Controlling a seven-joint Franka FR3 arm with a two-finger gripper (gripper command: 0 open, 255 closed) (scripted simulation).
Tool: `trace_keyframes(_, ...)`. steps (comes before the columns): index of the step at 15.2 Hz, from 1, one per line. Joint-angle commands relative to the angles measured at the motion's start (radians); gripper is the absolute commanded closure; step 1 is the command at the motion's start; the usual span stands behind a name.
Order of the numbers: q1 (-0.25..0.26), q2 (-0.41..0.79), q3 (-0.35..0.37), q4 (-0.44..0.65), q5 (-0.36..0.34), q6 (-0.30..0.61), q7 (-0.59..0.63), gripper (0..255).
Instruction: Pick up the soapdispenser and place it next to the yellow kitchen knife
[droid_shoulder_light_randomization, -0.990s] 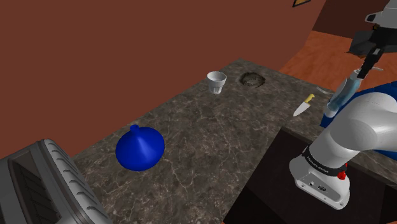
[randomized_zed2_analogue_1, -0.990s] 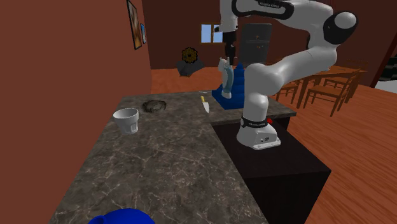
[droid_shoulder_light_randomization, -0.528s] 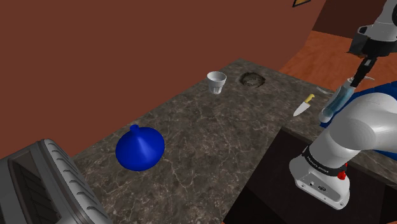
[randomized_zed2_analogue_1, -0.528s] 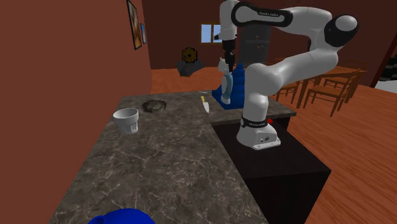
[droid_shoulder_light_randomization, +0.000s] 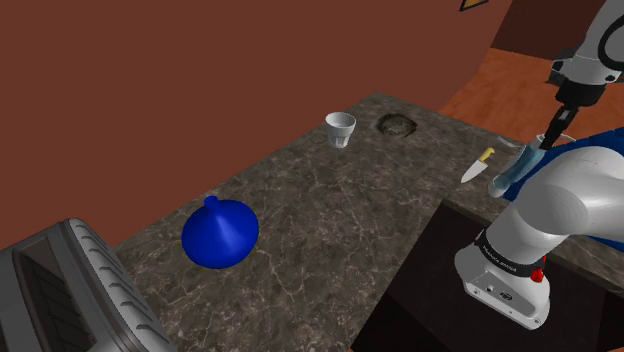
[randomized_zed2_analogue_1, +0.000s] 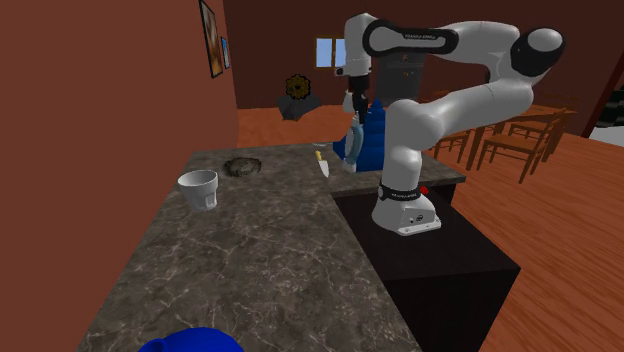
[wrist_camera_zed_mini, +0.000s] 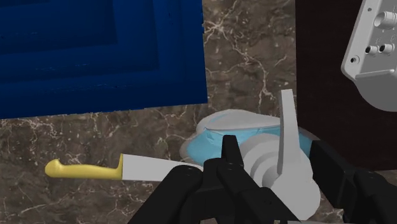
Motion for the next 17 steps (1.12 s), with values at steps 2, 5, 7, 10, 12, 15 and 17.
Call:
trace_keyframes(2, -0.009, -0.005, -0.035, -0.031, -0.033, 0.028, 0.003, 255)
trace_keyframes(5, -0.018, -0.009, -0.065, -0.059, -0.060, 0.051, 0.007, 255)
trace_keyframes(7, -0.018, -0.009, -0.065, -0.059, -0.060, 0.051, 0.007, 255)
trace_keyframes(10, -0.018, -0.009, -0.065, -0.059, -0.061, 0.051, 0.007, 255)
trace_keyframes(12, -0.018, -0.009, -0.065, -0.059, -0.061, 0.051, 0.007, 255)
trace_keyframes(15, -0.018, -0.009, -0.065, -0.059, -0.060, 0.051, 0.007, 0)
trace_keyframes(17, -0.018, -0.009, -0.065, -0.059, -0.060, 0.051, 0.007, 0)
